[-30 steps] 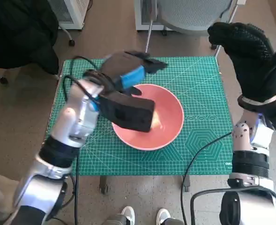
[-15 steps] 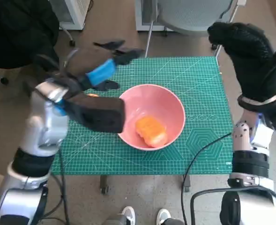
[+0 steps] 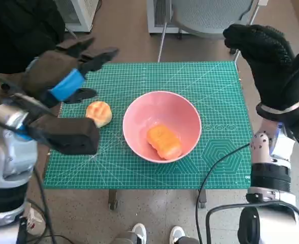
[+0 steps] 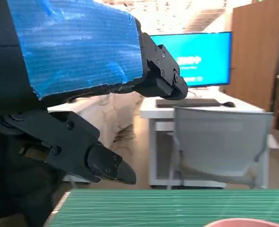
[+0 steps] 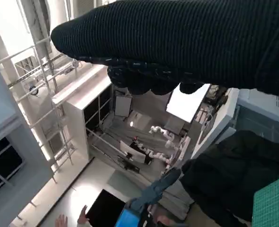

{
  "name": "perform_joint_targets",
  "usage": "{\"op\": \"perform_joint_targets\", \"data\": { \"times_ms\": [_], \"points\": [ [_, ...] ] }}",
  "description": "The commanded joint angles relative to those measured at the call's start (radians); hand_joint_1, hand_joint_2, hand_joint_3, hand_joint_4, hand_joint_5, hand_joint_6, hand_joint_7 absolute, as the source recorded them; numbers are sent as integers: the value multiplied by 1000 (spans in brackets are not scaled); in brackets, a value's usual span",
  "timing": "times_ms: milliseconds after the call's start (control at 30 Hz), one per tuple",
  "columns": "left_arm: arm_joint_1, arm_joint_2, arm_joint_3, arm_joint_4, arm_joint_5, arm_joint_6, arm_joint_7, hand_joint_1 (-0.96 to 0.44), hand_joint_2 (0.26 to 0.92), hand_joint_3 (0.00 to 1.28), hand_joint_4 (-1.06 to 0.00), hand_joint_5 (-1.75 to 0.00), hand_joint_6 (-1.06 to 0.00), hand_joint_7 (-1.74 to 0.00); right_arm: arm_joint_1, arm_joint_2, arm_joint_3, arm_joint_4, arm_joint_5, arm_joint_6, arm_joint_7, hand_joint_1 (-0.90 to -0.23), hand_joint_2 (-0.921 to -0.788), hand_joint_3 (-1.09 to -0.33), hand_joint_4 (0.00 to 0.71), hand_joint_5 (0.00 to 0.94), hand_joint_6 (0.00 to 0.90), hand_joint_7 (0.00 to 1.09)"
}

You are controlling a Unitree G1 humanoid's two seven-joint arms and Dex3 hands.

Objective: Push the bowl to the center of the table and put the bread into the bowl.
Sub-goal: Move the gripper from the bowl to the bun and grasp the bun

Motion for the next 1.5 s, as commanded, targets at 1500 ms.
{"op": "perform_joint_targets", "data": {
  "times_ms": [1500],
  "points": [
    [8, -37, -101, 79, 104, 131, 28, -467, 749, 2, -124, 0, -302, 0, -43, -9, -25, 96, 24, 33, 78, -747, -921, -726, 216, 0, 268, 2]
  ]
}}
